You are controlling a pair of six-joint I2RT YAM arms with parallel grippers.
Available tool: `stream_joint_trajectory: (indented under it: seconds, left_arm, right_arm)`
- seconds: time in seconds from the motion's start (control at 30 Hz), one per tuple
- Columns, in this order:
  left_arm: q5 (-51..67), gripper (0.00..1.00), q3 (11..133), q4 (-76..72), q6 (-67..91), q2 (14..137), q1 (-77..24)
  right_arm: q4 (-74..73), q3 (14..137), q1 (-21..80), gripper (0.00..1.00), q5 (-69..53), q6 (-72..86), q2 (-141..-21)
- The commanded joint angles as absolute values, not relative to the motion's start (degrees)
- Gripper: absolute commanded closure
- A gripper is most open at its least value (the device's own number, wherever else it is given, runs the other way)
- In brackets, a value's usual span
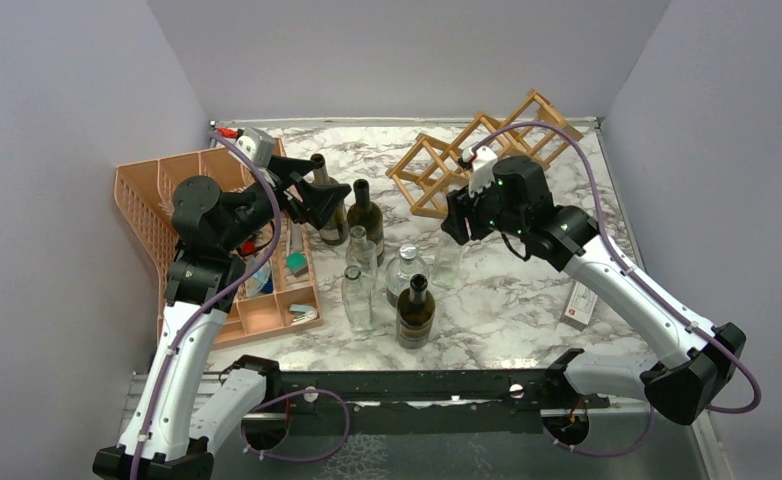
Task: Put the wine bottle on the wine rack
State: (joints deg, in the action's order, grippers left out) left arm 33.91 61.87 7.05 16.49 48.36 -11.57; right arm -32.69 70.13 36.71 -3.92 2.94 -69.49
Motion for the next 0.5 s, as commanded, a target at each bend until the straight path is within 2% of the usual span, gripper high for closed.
stream_joint_trajectory:
  seconds: [0.0, 0.27, 0.47]
  left_arm:
    - [35.97, 0.01, 60.95, 5.38, 17.24, 48.24, -11.16]
    - [37.76, 0.01, 62.25, 4.14, 19.46, 49.74, -11.16]
    - [38.63, 0.01, 64.4, 1.34, 21.74, 51.71, -11.25]
  right_arm:
    - [-28.52, 66.62, 37.67, 0.45, -2.71, -0.03, -68.53]
    - [-22.19, 61.49, 37.96, 0.74, -1.89, -2.38, -64.5]
    - [-22.49, 63.1, 37.95, 0.86, 0.24, -2.99, -61.92]
